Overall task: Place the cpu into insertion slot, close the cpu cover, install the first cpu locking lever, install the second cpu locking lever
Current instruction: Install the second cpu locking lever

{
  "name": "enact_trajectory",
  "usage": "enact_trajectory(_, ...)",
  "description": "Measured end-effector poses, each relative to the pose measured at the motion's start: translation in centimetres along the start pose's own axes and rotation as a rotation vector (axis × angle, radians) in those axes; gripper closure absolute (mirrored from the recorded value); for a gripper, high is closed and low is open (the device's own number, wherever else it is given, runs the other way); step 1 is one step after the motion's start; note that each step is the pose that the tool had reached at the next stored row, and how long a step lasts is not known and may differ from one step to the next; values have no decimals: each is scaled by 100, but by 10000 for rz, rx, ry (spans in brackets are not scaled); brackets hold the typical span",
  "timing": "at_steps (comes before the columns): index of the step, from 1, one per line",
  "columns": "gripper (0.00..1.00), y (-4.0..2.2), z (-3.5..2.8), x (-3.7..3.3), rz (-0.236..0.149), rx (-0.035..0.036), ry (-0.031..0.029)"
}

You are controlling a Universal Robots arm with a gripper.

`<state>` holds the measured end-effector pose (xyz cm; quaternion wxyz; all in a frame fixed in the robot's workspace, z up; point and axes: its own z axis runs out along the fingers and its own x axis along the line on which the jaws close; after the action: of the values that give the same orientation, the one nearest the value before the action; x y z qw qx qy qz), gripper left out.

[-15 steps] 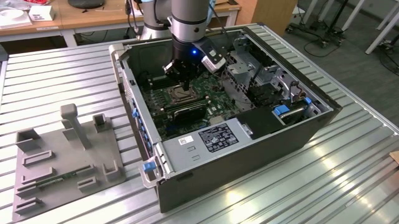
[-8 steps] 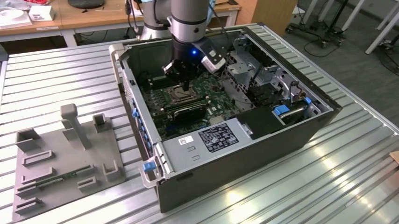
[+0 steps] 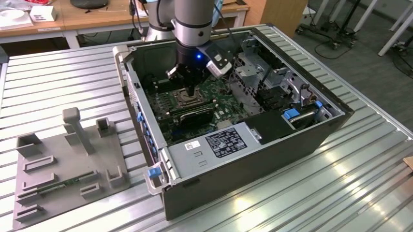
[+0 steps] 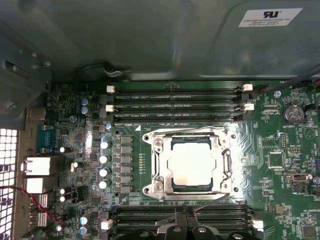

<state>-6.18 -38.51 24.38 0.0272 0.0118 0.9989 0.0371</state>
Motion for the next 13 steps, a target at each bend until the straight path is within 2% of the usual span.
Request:
enact_trajectory(5, 90, -16, 8, 34, -1, -2, -11)
enact_trajectory(13, 90, -13, 8, 37, -1, 2, -11)
